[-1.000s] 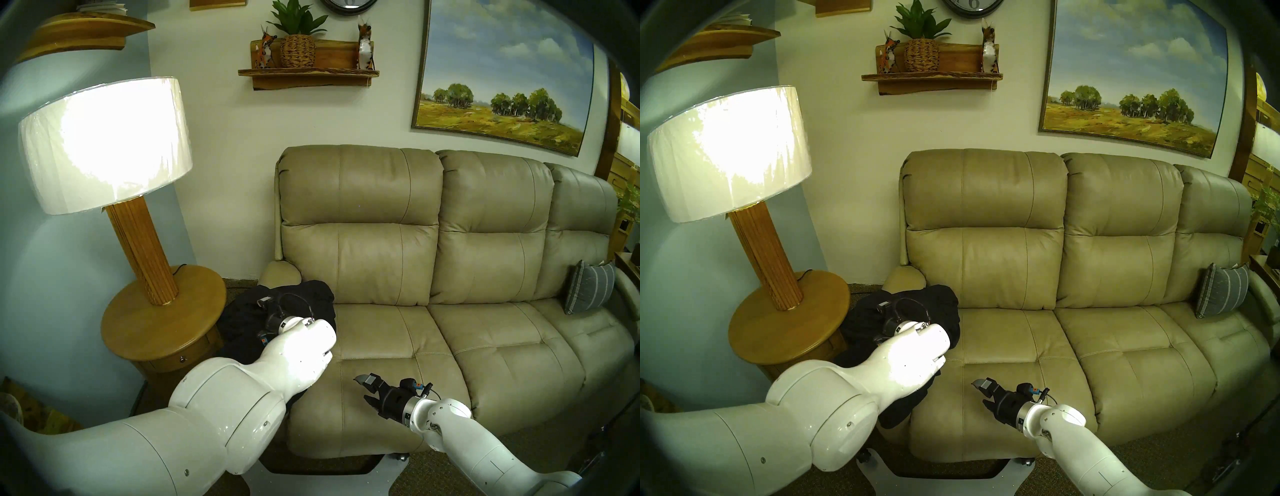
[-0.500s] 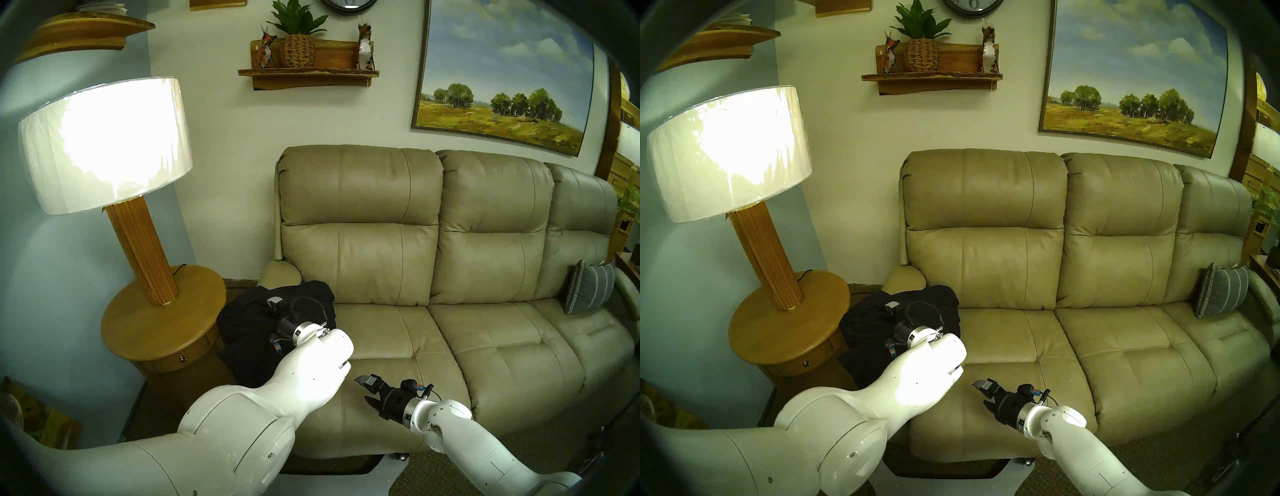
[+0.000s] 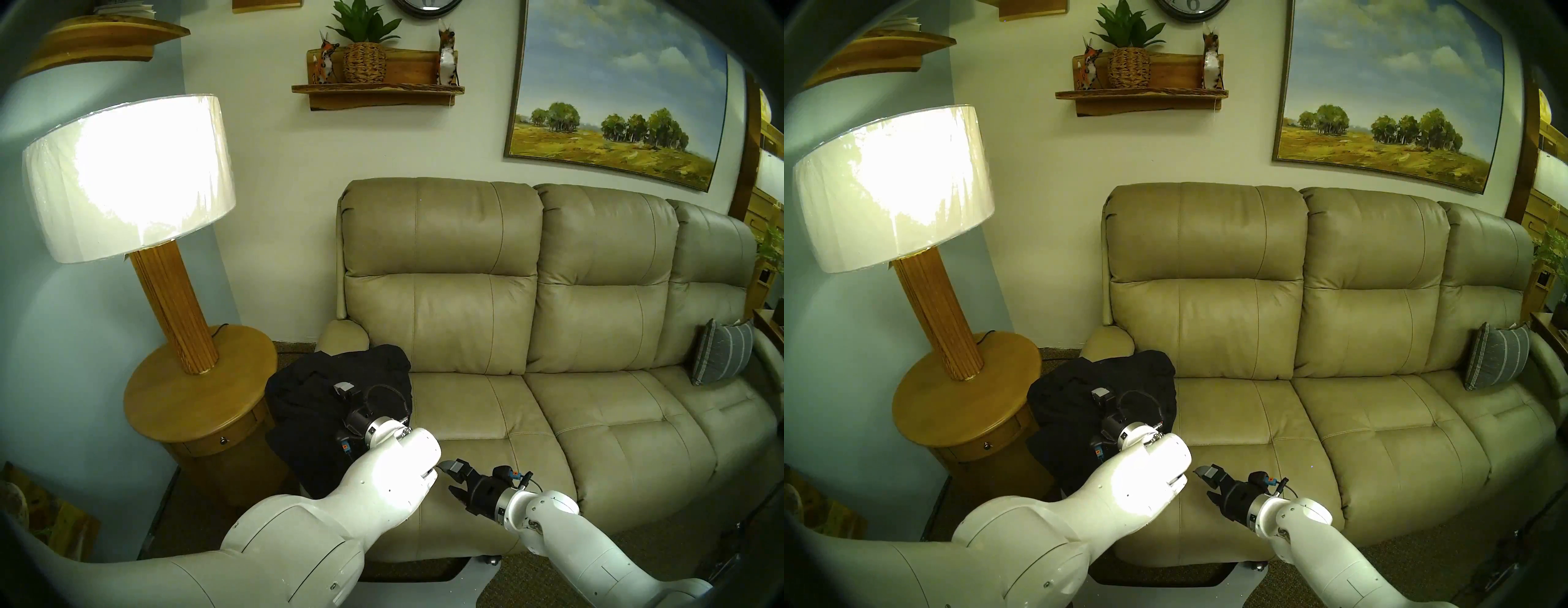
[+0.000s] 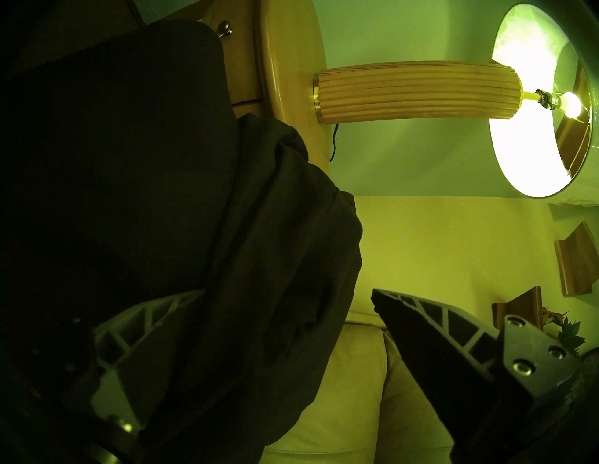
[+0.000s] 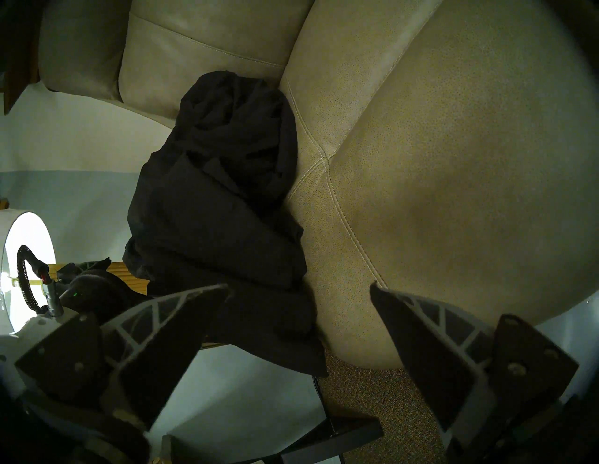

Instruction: Drape jacket on sofa arm

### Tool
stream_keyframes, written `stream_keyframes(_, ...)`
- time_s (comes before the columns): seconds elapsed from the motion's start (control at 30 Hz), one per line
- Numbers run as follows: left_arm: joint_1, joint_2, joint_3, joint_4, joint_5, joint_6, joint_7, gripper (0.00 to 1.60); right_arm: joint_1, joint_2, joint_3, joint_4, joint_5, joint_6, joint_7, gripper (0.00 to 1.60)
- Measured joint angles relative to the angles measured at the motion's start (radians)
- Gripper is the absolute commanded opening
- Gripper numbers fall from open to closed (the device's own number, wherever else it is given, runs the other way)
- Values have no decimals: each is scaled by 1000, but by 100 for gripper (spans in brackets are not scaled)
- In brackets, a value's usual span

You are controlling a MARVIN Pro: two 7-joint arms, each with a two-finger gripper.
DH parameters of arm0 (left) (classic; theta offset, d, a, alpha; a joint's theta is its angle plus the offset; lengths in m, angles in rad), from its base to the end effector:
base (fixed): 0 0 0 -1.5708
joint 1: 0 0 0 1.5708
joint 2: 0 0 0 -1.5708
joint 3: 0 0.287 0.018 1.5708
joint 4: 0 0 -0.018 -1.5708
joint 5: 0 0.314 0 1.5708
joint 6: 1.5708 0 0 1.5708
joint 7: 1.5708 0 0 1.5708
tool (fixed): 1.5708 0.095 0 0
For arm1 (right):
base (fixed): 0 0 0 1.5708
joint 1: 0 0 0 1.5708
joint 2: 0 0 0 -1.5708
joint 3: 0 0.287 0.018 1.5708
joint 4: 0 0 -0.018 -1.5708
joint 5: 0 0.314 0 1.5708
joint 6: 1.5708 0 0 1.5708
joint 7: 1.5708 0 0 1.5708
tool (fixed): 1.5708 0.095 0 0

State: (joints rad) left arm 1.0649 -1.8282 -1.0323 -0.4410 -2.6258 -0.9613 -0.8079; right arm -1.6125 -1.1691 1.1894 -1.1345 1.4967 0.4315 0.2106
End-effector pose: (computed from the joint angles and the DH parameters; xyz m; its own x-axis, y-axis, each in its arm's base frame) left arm 0.4339 -0.1552 -0.4437 -0.6417 0.7660 0.0393 0.2357 0.1482 0.9605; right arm 0.3157 -0.0143 -0.5033 0.7215 -0.6795 0.1329 -0.2666 -0.4497 -0.8524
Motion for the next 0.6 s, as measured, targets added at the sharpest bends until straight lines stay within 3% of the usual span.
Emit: stream_keyframes(0.6, 10, 15, 144, -47, -53, 0, -53, 160, -3, -4, -2, 0, 0, -3, 1, 160)
